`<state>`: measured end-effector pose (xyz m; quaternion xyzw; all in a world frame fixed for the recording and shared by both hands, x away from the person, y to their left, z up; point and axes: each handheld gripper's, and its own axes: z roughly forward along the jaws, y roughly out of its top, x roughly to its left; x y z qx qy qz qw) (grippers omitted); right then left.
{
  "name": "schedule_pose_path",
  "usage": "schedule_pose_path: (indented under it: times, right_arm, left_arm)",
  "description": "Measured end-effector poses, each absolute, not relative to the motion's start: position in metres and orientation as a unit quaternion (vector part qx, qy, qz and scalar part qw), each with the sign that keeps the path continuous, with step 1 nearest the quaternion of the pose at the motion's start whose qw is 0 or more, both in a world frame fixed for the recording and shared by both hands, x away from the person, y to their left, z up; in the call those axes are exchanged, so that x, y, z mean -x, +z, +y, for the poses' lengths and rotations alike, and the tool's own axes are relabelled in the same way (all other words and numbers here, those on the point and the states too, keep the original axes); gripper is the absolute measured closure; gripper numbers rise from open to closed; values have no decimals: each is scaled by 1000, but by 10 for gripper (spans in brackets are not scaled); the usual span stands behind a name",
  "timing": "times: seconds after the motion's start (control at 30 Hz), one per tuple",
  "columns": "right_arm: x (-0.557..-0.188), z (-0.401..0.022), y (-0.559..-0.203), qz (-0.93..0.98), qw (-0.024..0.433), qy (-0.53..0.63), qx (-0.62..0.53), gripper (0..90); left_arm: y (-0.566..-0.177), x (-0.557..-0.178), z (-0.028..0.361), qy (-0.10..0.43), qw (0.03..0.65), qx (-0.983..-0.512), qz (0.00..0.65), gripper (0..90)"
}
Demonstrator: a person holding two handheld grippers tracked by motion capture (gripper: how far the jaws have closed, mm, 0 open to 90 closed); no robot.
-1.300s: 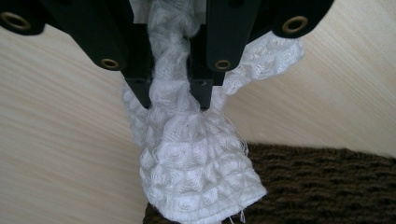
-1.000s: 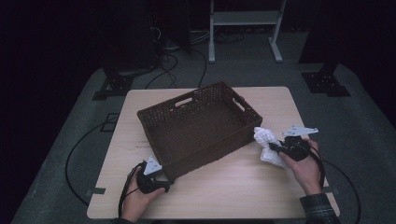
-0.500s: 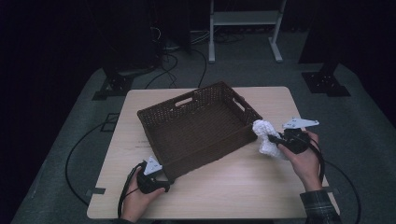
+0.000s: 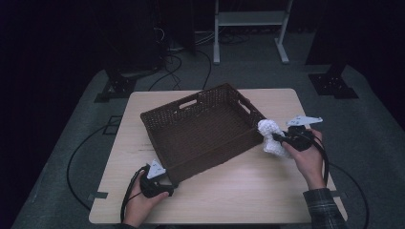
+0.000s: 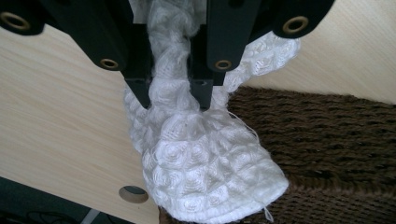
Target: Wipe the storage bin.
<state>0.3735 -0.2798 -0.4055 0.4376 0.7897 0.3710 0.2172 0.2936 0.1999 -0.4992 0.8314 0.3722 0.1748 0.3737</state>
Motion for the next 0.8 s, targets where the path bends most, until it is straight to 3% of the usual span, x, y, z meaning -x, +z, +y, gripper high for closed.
schedule_pose_path:
  times: [0.8]
  right_arm:
    - [-393,-277,-433,798,202,346,-450,759]
  left_arm:
    - [-499,-294,200,175,374,-832,372,230]
